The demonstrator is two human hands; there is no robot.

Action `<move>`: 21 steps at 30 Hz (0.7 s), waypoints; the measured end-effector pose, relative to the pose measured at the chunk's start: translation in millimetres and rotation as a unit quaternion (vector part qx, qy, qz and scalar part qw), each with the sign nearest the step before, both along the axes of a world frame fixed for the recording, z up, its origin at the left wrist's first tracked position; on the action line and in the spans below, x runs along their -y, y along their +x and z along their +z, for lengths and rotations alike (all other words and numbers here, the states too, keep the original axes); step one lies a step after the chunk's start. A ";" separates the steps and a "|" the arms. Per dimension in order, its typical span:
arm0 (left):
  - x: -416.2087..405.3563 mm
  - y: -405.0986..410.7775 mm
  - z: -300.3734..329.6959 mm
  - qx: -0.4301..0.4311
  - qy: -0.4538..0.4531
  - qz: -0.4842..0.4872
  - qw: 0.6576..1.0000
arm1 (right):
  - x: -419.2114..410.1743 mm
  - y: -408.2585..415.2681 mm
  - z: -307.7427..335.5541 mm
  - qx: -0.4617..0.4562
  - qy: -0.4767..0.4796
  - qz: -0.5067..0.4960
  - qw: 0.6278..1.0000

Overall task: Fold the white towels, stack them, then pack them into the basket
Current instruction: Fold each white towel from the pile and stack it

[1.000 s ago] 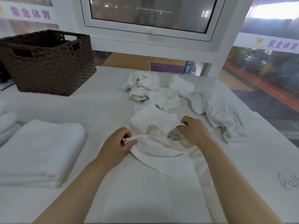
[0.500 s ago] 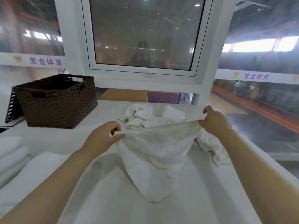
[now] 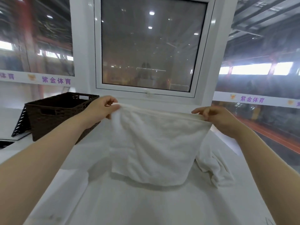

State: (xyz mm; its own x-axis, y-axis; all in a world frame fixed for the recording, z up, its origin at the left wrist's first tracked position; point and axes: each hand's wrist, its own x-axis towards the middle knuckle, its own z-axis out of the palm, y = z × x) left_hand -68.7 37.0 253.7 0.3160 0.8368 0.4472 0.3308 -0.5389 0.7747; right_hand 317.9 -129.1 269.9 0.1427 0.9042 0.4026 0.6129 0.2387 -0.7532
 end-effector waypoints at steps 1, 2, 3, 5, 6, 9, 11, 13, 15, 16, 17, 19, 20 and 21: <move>0.4 -0.3 3.2 0.018 -0.011 0.001 1.000 | 0.0 -3.4 5.8 0.035 -0.012 -0.005 0.999; 0.0 -1.3 5.6 0.029 -0.024 0.000 0.999 | -0.6 -7.1 11.5 0.083 -0.028 -0.016 0.996; 0.2 -2.8 8.0 0.032 -0.033 0.001 0.999 | -1.9 -8.9 15.5 0.149 -0.047 -0.033 0.987; 1.0 -6.3 12.3 0.019 -0.032 0.015 0.999 | -2.3 -12.1 21.0 0.270 -0.081 -0.048 0.958; 0.8 -7.4 14.1 0.018 -0.026 0.023 0.999 | -0.5 -14.7 23.3 0.313 -0.098 -0.045 0.943; 1.7 -7.1 16.3 0.044 -0.016 0.023 0.999 | 3.5 -22.5 26.2 0.398 -0.154 -0.046 0.903; 2.5 -6.3 14.2 0.049 -0.025 0.019 0.998 | 3.3 -21.6 23.3 0.442 -0.166 -0.061 0.879; 0.4 -9.7 10.5 0.061 -0.048 0.002 0.997 | 5.9 -14.8 20.5 0.463 -0.156 -0.081 0.869; -1.9 -15.4 6.8 0.074 -0.064 -0.016 0.995 | 10.3 -5.0 19.1 0.479 -0.119 -0.095 0.865; -3.1 -17.7 5.5 0.086 -0.067 -0.017 0.994 | 12.1 -2.1 17.7 0.494 -0.075 -0.102 0.860; -3.5 -18.9 4.6 0.104 -0.069 -0.015 0.992 | 11.9 0.7 15.3 0.506 -0.014 -0.112 0.855; -5.5 -18.2 3.9 0.141 -0.070 -0.004 0.988 | 9.4 -1.7 12.1 0.477 0.105 -0.137 0.862; -6.3 -17.1 3.2 0.148 -0.071 0.000 0.986 | 6.8 -2.5 12.3 0.446 0.125 -0.149 0.874; -6.6 -16.2 2.1 0.140 -0.071 0.003 0.988 | 4.5 -4.3 12.8 0.417 0.109 -0.147 0.890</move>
State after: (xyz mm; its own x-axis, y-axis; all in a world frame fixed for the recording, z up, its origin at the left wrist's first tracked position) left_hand -84.9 43.6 255.8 0.1920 0.8989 0.3939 0.0954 -0.4166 0.9041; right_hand 313.6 -133.6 282.7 -0.0694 0.7650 0.6403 0.9975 0.0598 0.0367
